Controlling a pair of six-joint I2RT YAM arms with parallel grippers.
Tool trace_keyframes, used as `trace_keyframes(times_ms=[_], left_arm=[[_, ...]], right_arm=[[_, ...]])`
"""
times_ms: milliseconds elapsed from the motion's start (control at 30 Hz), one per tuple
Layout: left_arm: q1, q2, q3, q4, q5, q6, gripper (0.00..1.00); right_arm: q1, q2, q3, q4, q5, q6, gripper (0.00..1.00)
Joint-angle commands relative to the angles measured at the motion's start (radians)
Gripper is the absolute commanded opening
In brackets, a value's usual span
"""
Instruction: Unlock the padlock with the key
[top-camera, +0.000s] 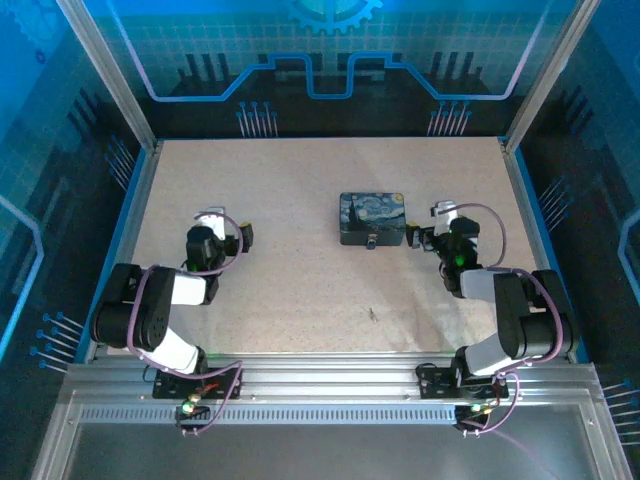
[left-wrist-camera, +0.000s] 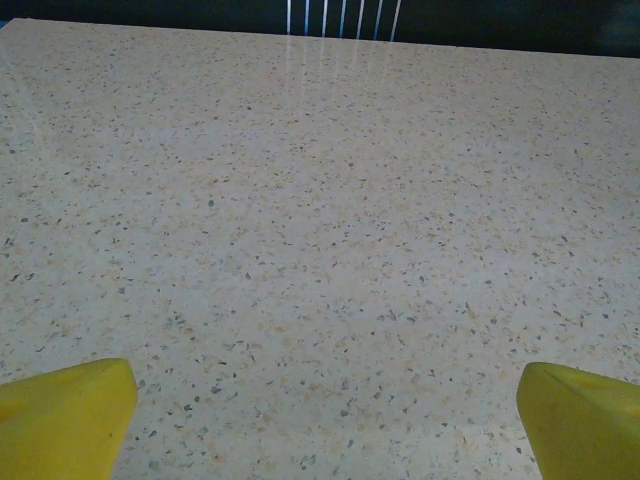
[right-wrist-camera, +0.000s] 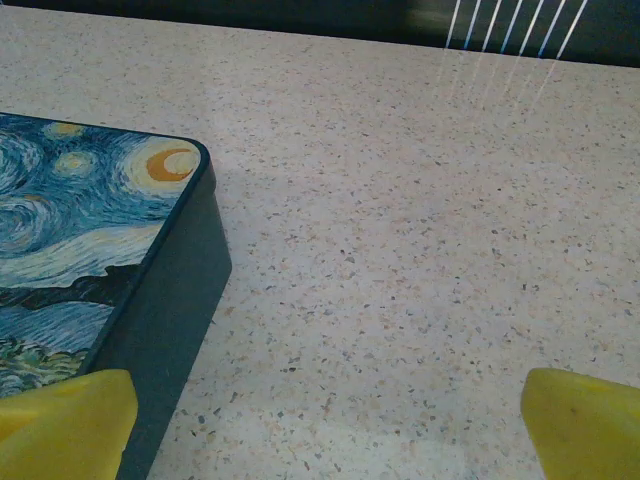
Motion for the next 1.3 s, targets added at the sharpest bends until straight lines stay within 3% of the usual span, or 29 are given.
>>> trace_keyframes(times_ms=[0,867,1067,1133,1267], left_arm=[[0.009,0.001,0.019,0.014,0.02,0.026,0.99],[0.01,-0.001,0.016,0.018,0.009,0.02,0.99],[0.011,-0.026,-0.122,0.267,-0.022,0.01,0.99],[0.01,-0.083,-0.131,0.23,-0.032,0.009,0.99],[0.007,-0.249,-0.086,0.004,-0.053,0.007,0.99]], right_arm=[[0.011,0.011,0.002,0.025,0.014,0.002,1.0],[0.008,0.009,-0.001,0.028,0.006,0.004,1.0],[0.005,-0.095,-0.019,-0.029,0.012,0.01,1.0],[0.005,-0.162,-0.012,-0.102,0.021,0.021,1.0],[0.005,-0.295,0.022,-0.272,0.022,0.057,1.0]])
